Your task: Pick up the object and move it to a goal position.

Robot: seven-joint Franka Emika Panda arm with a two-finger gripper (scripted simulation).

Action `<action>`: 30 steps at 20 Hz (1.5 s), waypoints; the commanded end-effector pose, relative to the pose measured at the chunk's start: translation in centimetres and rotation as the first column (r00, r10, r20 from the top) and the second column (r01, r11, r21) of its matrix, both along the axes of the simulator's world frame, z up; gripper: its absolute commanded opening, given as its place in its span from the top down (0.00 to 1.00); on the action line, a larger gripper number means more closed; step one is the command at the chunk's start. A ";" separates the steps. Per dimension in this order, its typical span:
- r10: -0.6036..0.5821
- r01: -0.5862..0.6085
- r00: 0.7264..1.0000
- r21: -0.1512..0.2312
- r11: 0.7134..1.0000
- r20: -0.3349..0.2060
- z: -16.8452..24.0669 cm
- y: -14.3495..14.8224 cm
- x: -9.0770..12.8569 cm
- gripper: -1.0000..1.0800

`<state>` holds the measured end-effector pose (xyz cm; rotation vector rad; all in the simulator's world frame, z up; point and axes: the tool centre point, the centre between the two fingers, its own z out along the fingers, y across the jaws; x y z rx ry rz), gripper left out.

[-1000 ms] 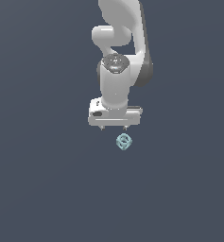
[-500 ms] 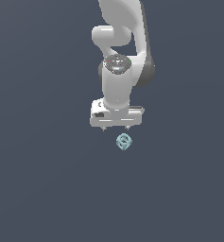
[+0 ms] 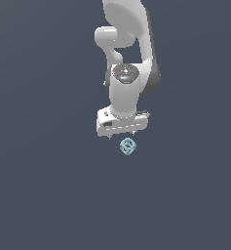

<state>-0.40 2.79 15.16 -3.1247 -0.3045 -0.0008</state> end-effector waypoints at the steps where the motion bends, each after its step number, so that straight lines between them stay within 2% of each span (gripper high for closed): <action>1: 0.061 -0.061 0.998 -0.002 0.998 -0.001 -0.8 0.4 -0.1 0.04; 5: 0.181 -0.181 0.983 -0.004 0.983 -0.001 -2.4 1.3 -0.3 0.04; 11: 0.340 -0.340 0.940 -0.005 0.940 -0.002 -4.4 2.6 -0.6 0.04; 19: 0.454 -0.454 0.891 -0.003 0.891 -0.001 -5.9 3.5 -1.0 0.04; 23: 0.472 -0.472 0.881 -0.002 0.881 0.000 -6.2 3.7 -1.0 0.04; 30: 0.469 -0.469 0.883 -0.002 0.883 -0.001 -7.1 3.7 -1.1 0.04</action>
